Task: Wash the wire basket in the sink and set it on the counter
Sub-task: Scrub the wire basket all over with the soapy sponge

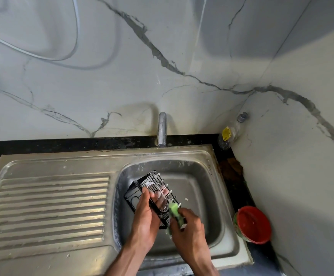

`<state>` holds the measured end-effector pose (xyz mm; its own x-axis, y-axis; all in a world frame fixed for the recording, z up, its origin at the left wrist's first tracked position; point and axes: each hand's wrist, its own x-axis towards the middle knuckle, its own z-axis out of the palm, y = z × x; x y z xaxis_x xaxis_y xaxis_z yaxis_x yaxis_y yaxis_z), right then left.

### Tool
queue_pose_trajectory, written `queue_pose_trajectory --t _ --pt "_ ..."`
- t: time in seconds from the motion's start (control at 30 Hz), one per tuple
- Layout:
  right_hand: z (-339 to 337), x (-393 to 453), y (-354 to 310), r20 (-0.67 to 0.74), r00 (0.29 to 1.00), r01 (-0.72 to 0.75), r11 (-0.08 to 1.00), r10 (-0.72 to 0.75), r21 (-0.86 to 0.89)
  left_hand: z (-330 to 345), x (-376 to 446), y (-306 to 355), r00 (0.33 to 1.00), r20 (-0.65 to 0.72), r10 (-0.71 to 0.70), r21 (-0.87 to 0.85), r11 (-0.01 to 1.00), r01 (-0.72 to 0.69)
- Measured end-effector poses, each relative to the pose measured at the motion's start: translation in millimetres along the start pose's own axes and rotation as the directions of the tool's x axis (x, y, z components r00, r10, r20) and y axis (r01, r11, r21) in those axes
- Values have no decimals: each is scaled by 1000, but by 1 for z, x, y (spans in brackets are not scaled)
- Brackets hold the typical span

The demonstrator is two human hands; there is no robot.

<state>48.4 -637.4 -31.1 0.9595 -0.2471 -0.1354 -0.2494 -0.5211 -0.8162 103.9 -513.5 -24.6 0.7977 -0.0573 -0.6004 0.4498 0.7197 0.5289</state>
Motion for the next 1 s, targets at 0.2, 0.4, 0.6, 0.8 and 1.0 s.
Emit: queue_pose_trajectory --t 0.2,0.4,0.6,0.8,1.0 --pt "-4 0 -5 10 993 116 993 -117 23 -1 6 5 1000 16 -16 -87 996 17" --pt "-1 1 -11 -1 939 344 938 -344 -42 -4 -3 10 995 56 -88 1 996 88" --pt "15 27 -49 74 931 364 927 -359 -93 -6 -13 8 974 144 -176 -15 984 180" --pt "29 85 -75 210 914 395 882 -348 -256 -9 -17 7 972 206 -113 55 993 104" --pt "17 141 -72 352 922 339 778 -163 -528 -8 -3 9 982 169 -81 98 993 65"
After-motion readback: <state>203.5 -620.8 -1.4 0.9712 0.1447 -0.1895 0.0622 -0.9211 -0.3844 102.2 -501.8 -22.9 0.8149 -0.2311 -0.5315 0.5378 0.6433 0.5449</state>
